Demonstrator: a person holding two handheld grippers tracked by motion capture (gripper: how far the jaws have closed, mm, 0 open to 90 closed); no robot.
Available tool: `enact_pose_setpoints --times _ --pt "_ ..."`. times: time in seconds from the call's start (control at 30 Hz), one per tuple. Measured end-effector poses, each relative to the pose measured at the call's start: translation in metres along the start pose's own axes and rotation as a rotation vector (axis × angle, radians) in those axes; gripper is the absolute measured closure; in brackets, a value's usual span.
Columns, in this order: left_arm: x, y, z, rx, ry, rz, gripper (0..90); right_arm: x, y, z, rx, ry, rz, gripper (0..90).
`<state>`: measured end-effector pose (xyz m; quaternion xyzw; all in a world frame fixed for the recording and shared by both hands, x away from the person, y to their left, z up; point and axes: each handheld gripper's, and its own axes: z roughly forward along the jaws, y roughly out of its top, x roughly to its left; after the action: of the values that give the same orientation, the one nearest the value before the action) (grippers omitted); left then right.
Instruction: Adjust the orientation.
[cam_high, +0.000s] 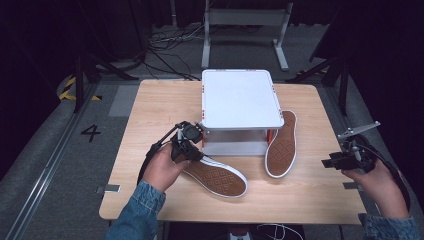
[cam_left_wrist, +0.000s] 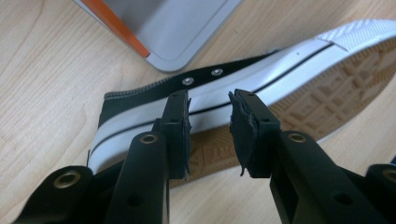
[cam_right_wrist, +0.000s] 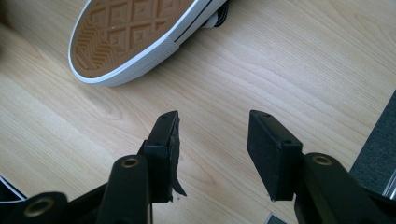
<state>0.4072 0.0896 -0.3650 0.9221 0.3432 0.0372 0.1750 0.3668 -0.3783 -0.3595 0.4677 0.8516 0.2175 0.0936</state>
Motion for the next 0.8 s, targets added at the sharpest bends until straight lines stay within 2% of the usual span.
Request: enact_pose_setpoints --times 0.17,0.33,0.4,0.67,0.8 --pt "-0.001 0.008 0.006 -0.022 0.006 -0.001 66.6 0.0 0.001 0.004 0.009 0.002 -0.004 54.1" --pt "0.0 0.007 0.019 0.016 0.001 0.0 65.3 0.003 0.004 0.007 0.016 0.008 -0.014 53.5" --pt "0.001 0.003 0.018 0.013 -0.013 -0.011 65.1 0.002 0.004 0.006 0.012 0.008 -0.015 53.2" --pt "-0.003 -0.013 0.008 0.039 -0.005 -0.013 64.4 0.0 0.008 0.006 0.002 0.012 -0.022 52.4" --pt "-0.009 -0.022 0.002 0.068 0.004 -0.013 62.6 0.001 0.012 0.008 0.004 0.018 -0.032 52.0"
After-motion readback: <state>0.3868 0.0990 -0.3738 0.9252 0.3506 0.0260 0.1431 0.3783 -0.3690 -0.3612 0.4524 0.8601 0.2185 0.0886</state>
